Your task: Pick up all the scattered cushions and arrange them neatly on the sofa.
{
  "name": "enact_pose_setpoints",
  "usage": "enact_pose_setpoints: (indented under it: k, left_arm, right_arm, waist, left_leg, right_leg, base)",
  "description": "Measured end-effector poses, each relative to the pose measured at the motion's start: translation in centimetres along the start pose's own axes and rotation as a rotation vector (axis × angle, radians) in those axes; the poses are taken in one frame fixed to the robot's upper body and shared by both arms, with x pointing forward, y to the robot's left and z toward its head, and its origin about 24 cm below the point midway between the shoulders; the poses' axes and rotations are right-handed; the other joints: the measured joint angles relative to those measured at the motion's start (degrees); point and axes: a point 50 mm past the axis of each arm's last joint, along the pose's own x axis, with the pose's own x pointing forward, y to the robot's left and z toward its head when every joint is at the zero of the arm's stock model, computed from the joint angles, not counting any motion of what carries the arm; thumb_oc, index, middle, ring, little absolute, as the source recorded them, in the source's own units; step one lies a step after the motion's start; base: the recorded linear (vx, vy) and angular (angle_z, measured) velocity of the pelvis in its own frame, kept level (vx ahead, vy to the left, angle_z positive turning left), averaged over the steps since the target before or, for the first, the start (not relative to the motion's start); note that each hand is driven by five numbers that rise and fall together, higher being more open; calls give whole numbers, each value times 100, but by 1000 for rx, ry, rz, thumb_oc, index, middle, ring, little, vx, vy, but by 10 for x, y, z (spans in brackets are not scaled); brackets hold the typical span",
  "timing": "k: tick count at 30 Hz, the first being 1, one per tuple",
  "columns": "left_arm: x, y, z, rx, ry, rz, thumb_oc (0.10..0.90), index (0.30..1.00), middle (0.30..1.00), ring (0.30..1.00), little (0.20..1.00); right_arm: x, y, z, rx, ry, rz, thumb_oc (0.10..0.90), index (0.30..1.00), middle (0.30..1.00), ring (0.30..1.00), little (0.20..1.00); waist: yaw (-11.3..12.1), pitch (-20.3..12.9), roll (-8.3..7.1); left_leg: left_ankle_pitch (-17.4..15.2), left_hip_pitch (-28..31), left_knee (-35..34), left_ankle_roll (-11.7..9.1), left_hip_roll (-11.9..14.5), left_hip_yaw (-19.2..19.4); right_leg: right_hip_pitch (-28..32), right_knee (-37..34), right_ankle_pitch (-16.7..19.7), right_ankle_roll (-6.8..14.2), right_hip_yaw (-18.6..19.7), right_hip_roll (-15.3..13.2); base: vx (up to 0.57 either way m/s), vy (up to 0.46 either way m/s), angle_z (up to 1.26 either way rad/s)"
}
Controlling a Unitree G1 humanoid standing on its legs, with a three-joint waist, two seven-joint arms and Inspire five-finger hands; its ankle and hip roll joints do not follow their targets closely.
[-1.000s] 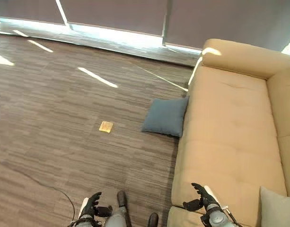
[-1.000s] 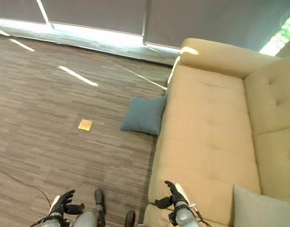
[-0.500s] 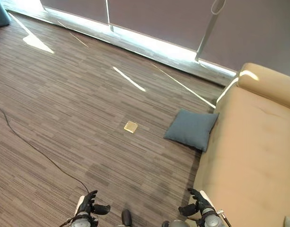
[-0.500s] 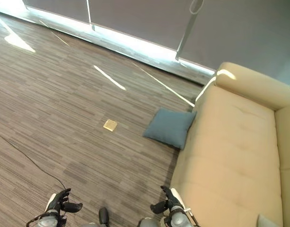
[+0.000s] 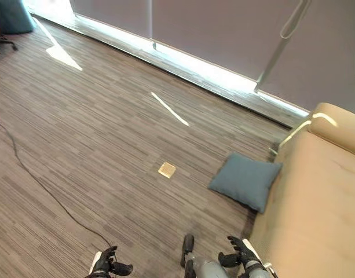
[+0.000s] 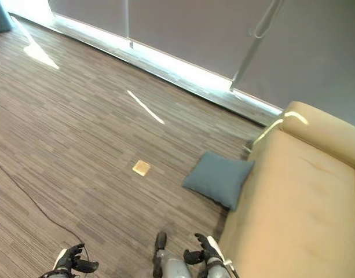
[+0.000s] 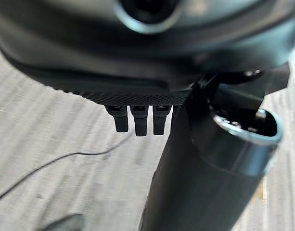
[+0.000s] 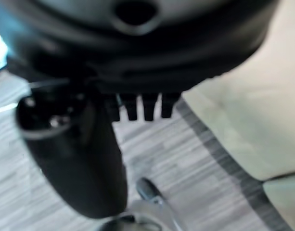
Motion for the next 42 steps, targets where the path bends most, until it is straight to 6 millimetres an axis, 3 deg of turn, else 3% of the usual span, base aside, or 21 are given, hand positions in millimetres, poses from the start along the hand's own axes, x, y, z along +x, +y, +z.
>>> enact_pose_setpoints:
  k: [2,4,6,10,13,15,17,18,20,22,24,25,27,29,31,32,33,36,39,40,42]
  left_arm:
    - [-1,-4,2,-9,-15,-10,800,900,900,900,900]
    - [0,-7,4,-15,-19,-18,800,900,900,900,900]
    - [1,-6,11,-13,-35,-18,800,900,900,900,900]
    - [4,-2,24,-10,-81,-12,800,900,900,900,900]
    - [3,-3,21,-9,-72,-25,800,900,900,900,900]
    - [2,-5,17,-9,-61,-30,800,900,900,900,900]
    - [2,-7,16,-14,-58,-34,800,900,900,900,900]
    - [-1,-6,4,-12,-23,-32,800,900,900,900,900]
    - [-2,2,-6,3,10,-6,800,900,900,900,900]
    - [0,10,-2,13,1,9,800,900,900,900,900]
    - [1,13,0,16,-4,23,800,900,900,900,900]
    - [2,17,5,22,-13,34,800,900,900,900,900]
    - [4,22,8,26,-22,52,800,900,900,900,900]
    - [4,27,8,31,-23,65,800,900,900,900,900]
    - [3,22,5,26,-14,55,800,900,900,900,900]
    - [2,23,-1,29,16,58,800,900,900,900,900]
    - [0,18,-9,29,47,43,800,900,900,900,900]
    - [-4,14,-22,21,87,34,800,900,900,900,900]
    - [-5,8,-20,21,69,16,800,900,900,900,900]
    - [-5,9,-21,23,74,17,800,900,900,900,900]
    - [-4,8,-20,23,75,17,800,900,900,900,900]
  right_arm:
    - [-2,-1,-7,-8,15,1,800,900,900,900,900]
    - [0,-8,-3,-20,2,-13,800,900,900,900,900]
    - [1,-10,-2,-15,2,-22,800,900,900,900,900]
    - [1,-8,-3,-11,15,-17,800,900,900,900,900]
    - [1,-7,-5,-18,24,-16,800,900,900,900,900]
    - [1,-8,-5,-21,26,-15,800,900,900,900,900]
    - [-1,-10,-13,-30,50,-23,800,900,900,900,900]
    - [-2,-8,-16,-35,60,-19,800,900,900,900,900]
    - [-5,5,-17,-50,52,15,800,900,900,900,900]
    - [-6,10,-16,-59,44,29,800,900,900,900,900]
    - [-3,8,-10,-63,32,28,800,900,900,900,900]
    - [-1,8,-4,-65,9,28,800,900,900,900,900]
    - [0,8,3,-57,-9,25,800,900,900,900,900]
    - [1,8,9,-66,-39,26,800,900,900,900,900]
    - [2,10,15,-68,-56,29,800,900,900,900,900]
    - [3,9,21,-67,-73,27,800,900,900,900,900]
    - [3,9,20,-63,-67,31,800,900,900,900,900]
    - [3,10,18,-68,-58,33,800,900,900,900,900]
    - [-1,8,3,-51,-9,22,800,900,900,900,900]
    - [-1,8,1,-54,-5,24,800,900,900,900,900]
    - [-1,6,1,-48,-5,18,800,900,900,900,900]
  waist:
    - [61,-79,-61]
    - [151,-119,-50]
    - [106,-133,-112]
    - [124,-21,-428]
    - [176,-40,-487]
    - [193,-15,-442]
    - [365,9,-205]
    - [427,-15,-100]
    - [449,-176,-298]
    - [422,-220,-356]
    - [452,-187,-217]
    - [359,-160,-109]
    - [367,-159,-144]
    - [392,-132,-144]
    - [417,-110,-189]
    - [414,-92,-183]
    - [294,-37,-275]
    - [287,-52,-382]
    - [297,-99,-347]
    - [303,-102,-333]
    - [293,-83,-233]
  left_leg:
    - [-135,-486,1434,-399,50,178]
    - [-71,-1169,2972,-761,185,164]
    - [-153,-1512,3277,-653,407,286]
    - [-97,-1890,1560,-433,683,768]
    - [632,-2013,-94,-523,493,109]
    - [914,-2210,-262,-500,469,-113]
    - [1054,-2345,-196,-587,487,-360]
    - [1536,-2257,-12,-143,487,-334]
    - [1441,-1943,-227,-11,159,-87]
    - [1385,-1693,-480,187,-80,98]
    - [1405,-1490,-713,379,-75,289]
    - [1319,-1374,-712,568,-128,325]
    - [1258,-1261,-710,635,-209,452]
    - [1134,-1077,-712,705,-232,649]
    - [901,-921,-715,695,-223,792]
    - [790,-846,-717,672,-193,899]
    - [644,-670,-736,595,-211,1074]
    - [355,-364,-739,403,-206,1214]
    - [263,-106,-681,228,-46,1033]
    - [236,-74,-598,185,-4,987]
    - [196,-164,-12,1,233,752]
  right_leg:
    - [396,-311,72,-337,17,27]
    - [664,-472,-36,-438,197,106]
    - [907,-656,-215,-582,234,148]
    - [1175,-704,-362,-506,289,154]
    - [1333,-705,-550,-353,575,218]
    - [1452,-704,-574,-284,639,242]
    - [1634,-696,-793,4,953,332]
    - [1806,-688,-911,143,1186,291]
    - [1758,-437,-1074,383,1379,-122]
    - [1609,23,-1179,566,1430,-388]
    - [1068,1098,-1321,772,1503,-451]
    - [545,2194,-1527,1054,1561,-533]
    - [104,3067,-1540,1149,1557,-602]
    - [-93,3098,-1538,1087,1080,-765]
    - [-167,2396,-1481,978,520,-896]
    - [-307,1817,-1370,851,232,-877]
    - [-580,921,-900,844,-66,-799]
    - [-677,583,-752,755,-387,-623]
    - [-446,571,-29,214,-304,-384]
    - [-356,533,71,-209,-298,-328]
    - [-30,348,-64,-316,-342,-176]
  base:
    - [125,-77,9]
    - [229,-72,-41]
    - [220,-28,-7]
    - [273,75,-17]
    - [199,79,-37]
    - [300,162,-50]
    - [350,243,-77]
    - [202,156,-90]
    - [259,228,-63]
    - [235,251,-39]
    - [84,122,-49]
    - [203,187,-21]
    - [181,115,-18]
    - [232,52,-43]
    - [335,32,-58]
    - [565,-8,-71]
    - [568,-26,-63]
    - [310,-44,-29]
    - [274,-55,23]
    - [293,-95,1]
    - [246,-125,5]
